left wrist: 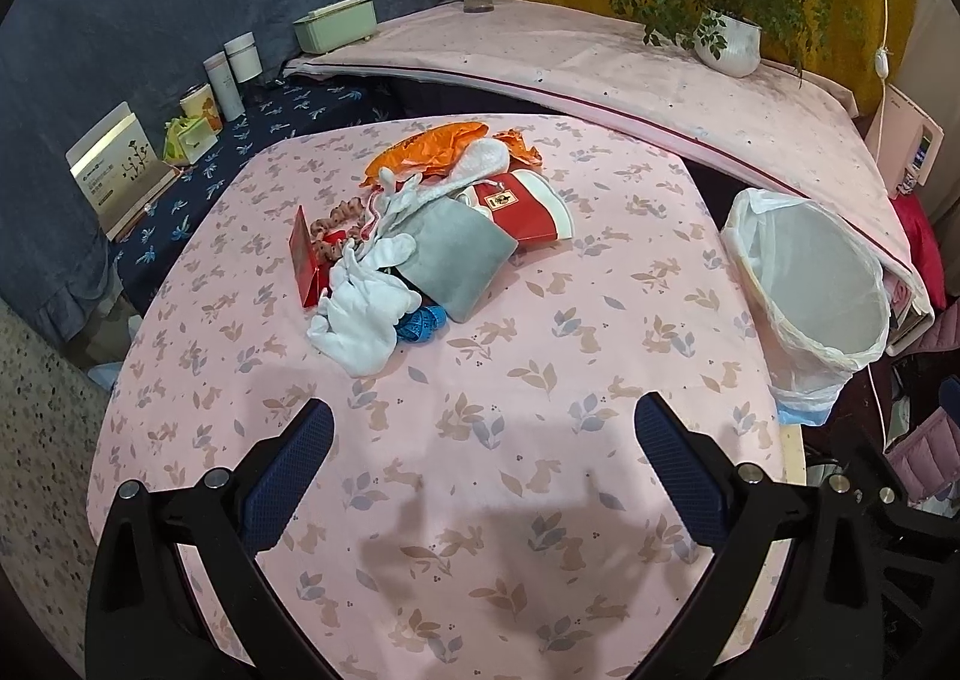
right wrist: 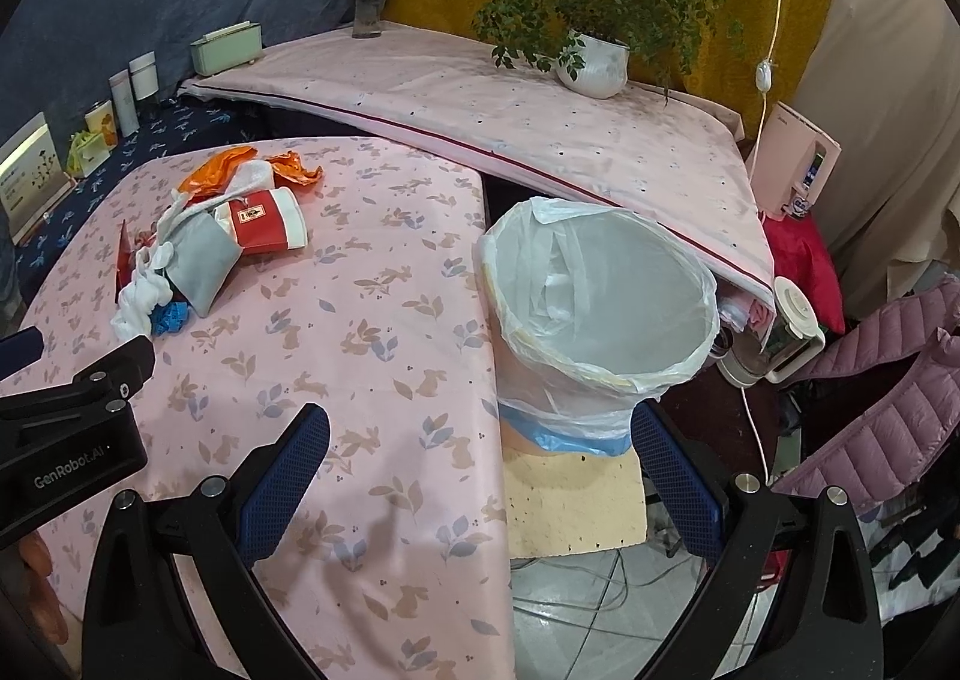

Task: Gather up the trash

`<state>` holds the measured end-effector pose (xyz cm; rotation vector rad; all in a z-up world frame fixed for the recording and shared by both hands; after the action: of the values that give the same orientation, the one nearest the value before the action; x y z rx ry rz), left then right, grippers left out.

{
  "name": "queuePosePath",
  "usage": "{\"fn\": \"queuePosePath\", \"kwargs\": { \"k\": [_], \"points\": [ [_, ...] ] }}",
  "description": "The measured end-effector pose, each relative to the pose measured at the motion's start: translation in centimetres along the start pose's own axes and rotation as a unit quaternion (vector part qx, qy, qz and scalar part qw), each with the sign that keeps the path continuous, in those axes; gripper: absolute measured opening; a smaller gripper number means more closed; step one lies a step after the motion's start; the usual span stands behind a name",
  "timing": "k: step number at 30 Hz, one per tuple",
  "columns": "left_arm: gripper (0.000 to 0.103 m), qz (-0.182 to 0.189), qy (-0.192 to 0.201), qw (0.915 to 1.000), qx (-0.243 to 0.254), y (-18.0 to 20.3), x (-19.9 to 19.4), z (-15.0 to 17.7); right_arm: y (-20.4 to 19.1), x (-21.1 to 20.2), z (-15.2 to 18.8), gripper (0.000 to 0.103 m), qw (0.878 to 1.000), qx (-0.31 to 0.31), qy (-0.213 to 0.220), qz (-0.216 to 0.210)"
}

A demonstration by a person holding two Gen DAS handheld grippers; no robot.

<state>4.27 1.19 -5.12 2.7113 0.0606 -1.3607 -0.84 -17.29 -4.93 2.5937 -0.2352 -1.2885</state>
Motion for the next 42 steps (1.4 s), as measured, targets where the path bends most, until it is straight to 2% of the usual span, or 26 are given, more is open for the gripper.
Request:
{"fn": "queuePosePath", "kwargs": {
  "k": [21,31,37,42],
  "points": [
    [0.095,0.008,0.006,0.9999,0.006,0.5,1.0,0.0,0.4,0.8,-0.2,0.096,1.0,0.006,-0.004,0.002],
    [0.095,0.042,0.015,0.9989,0.017,0.9,1.4,-0.1,0.8,1.6,-0.4,0.096,1.0,0.018,-0.001,0.008],
    [0.095,0.051,0.022,0.9984,0.006,-0.5,2.4,-1.1,0.5,2.1,-1.1,0.096,1.0,0.02,0.003,0.004],
    [0.096,0.026,0.02,0.9994,-0.013,-3.3,4.1,-2.7,-0.3,2.8,-2.4,0.096,1.0,0.016,0.01,0.003]
  ]
}}
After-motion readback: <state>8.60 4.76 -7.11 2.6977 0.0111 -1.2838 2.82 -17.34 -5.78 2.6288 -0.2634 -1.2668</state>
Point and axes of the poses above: each gripper's, at about its wrist camera, not at the fingertips, and x roughly the way its jaws point, y to its right, z to its underside, the point moved 6 cm from there along x, roughly the way its jaws point, and after that the axes turned 12 degrees about -x, right-handed, at the moved point
